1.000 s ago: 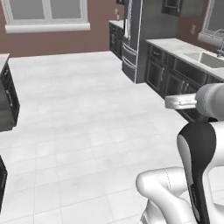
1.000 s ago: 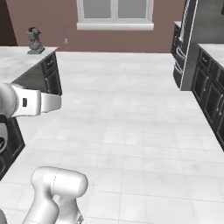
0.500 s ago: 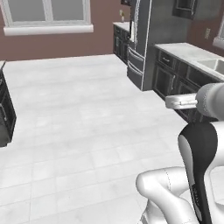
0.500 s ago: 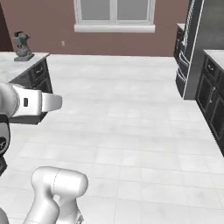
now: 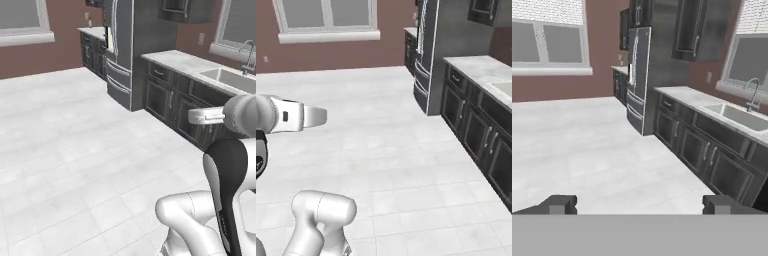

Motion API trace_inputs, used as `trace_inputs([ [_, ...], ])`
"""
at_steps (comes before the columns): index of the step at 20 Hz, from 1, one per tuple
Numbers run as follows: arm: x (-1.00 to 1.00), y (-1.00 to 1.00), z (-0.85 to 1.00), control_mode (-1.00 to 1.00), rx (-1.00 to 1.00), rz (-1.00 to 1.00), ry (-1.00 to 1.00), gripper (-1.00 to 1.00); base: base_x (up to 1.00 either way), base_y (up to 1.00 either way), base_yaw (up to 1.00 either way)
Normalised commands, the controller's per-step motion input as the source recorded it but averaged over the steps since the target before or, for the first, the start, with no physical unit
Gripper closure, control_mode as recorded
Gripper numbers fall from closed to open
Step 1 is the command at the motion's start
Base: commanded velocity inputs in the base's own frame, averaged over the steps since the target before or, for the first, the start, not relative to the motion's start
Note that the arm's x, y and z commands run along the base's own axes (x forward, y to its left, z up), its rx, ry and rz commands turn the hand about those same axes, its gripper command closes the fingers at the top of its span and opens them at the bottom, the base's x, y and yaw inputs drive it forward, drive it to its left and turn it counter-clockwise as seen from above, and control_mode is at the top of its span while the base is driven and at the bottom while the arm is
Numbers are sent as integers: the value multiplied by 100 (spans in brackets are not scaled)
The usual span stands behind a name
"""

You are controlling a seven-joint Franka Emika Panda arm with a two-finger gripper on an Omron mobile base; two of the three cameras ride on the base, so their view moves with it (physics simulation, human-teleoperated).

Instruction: Navigate to the fridge.

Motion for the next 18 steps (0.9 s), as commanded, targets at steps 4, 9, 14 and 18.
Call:
trace_inputs([
  [4, 0, 0, 0, 100, 0, 0, 0, -100, 100, 57, -50],
  [9, 0, 0, 0, 100, 0, 0, 0, -100, 100, 66, -52],
  [14, 0, 0, 0, 100, 0, 0, 0, -100, 100, 87, -52],
  [18, 0, 0, 0, 100, 0, 0, 0, -100, 100, 100, -51],
])
